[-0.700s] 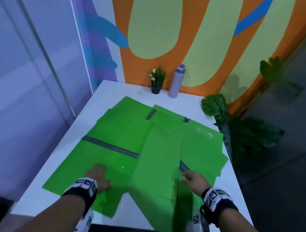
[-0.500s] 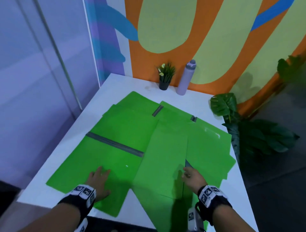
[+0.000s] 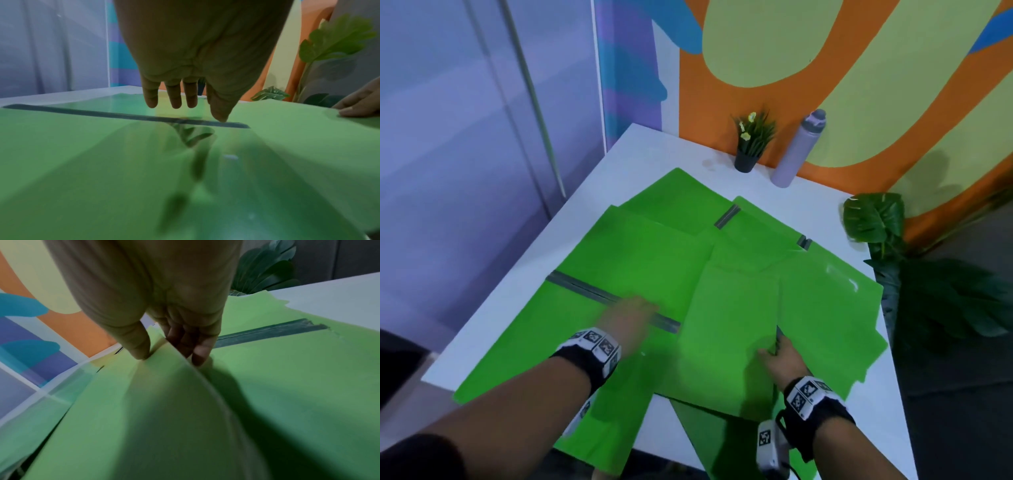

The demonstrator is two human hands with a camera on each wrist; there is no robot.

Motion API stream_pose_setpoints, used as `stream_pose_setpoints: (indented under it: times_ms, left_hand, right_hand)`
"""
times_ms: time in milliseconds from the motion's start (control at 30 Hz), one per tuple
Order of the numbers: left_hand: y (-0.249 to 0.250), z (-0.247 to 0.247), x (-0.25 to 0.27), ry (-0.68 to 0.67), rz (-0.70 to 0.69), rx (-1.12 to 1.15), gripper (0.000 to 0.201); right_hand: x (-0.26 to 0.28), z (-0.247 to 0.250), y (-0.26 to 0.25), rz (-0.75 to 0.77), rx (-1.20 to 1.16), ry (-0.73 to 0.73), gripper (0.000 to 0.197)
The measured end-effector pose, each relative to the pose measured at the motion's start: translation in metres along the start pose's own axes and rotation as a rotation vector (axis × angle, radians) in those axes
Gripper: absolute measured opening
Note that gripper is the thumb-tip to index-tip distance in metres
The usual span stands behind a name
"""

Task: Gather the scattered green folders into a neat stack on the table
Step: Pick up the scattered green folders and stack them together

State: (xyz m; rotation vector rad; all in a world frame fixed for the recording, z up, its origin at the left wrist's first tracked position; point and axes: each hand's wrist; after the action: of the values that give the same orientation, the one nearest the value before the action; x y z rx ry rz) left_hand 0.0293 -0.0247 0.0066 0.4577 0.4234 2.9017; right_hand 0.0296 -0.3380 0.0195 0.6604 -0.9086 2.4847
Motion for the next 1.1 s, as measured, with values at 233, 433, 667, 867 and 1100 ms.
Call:
stream_pose_setpoints:
  times_ms: [233, 433, 667, 867, 1100]
  left_hand:
    - [0.039, -0.016, -0.023, -0.175, 0.035, -0.091, 0.078]
    - [0.04, -0.021, -0.015, -0.101, 0.147, -0.075, 0.073]
    - [0.041, 0.075, 0.007, 0.325, 0.013, -0.016, 0.072]
    - [0.036, 0.195, 0.019, 0.954, -0.126, 0.163, 0.057]
    - [0.012, 0.258, 0.052, 1.283, 0.007, 0.411, 0.047]
  right_hand:
    - [0.013, 0.0, -0.01, 0.129, -0.184, 0.004, 0.056]
    - [0.023, 0.008, -0.01, 0.178, -0.25, 0.051, 0.058]
    - [0.016, 0.034, -0.001, 0.168, -0.401, 0.183, 0.058]
    - [0.016, 0.06, -0.009, 0.189, -0.544, 0.279, 0.053]
    - [0.01, 0.097, -0.001, 0.238, -0.669, 0.484, 0.024]
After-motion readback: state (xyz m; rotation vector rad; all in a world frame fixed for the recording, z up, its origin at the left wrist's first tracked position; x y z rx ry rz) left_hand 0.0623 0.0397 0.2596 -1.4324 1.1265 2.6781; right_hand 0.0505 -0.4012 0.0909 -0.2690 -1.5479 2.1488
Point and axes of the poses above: each hand's wrist, its own x-axis away from the middle knuckle, its own z-axis out of the back of the hand, y = z × x
